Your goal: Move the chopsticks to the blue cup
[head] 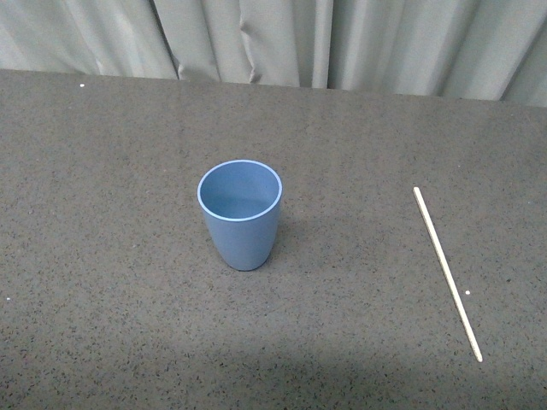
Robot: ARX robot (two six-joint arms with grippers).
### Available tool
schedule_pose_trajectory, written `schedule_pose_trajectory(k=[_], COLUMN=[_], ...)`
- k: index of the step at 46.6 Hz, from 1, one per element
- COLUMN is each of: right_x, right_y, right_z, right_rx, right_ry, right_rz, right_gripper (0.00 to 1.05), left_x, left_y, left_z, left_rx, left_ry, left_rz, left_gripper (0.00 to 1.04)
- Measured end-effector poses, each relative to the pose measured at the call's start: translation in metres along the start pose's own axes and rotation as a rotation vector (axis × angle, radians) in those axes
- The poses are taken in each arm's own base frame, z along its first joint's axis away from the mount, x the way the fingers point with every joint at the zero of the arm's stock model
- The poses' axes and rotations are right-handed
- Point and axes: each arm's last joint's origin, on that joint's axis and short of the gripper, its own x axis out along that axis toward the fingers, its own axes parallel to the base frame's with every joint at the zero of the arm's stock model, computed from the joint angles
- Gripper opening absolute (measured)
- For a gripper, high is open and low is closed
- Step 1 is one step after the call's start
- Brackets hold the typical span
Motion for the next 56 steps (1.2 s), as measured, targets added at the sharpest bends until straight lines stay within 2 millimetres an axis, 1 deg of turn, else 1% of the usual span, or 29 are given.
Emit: schedule_pose_trajectory(k=[49,50,52,54,56], right_x=[0.000,0.000,0.002,0.006,0.013], right_y=[0.000,0.000,0.001,0.001,0.001], right_z=[0.000,-0.001,-0.002,-0.003,-0.004], right_rx=[0.000,-0.023,-0.121,-0.188,-0.230], right_ry=[0.000,0.024,0.097,0.162,0.225], right_rz=[-0.001,-0.025,-0.138,-0.185,-0.177], right_gripper=[0.95,0.95,0.95,0.95,0.95], left_x=[0.000,0.000,0.000,0.000,0.000], left_y=[0.000,0.000,0.000,0.000,0.000], left_z=[0.000,0.000,0.000,0.000,0.000], left_rx=[0.000,0.000,0.000,0.000,0.000], left_ry=[0.000,0.000,0.000,0.000,0.000], left_rz=[0.000,0.000,0.000,0.001,0.000], left_gripper=[0.98,0.98,0.98,0.98,0.98])
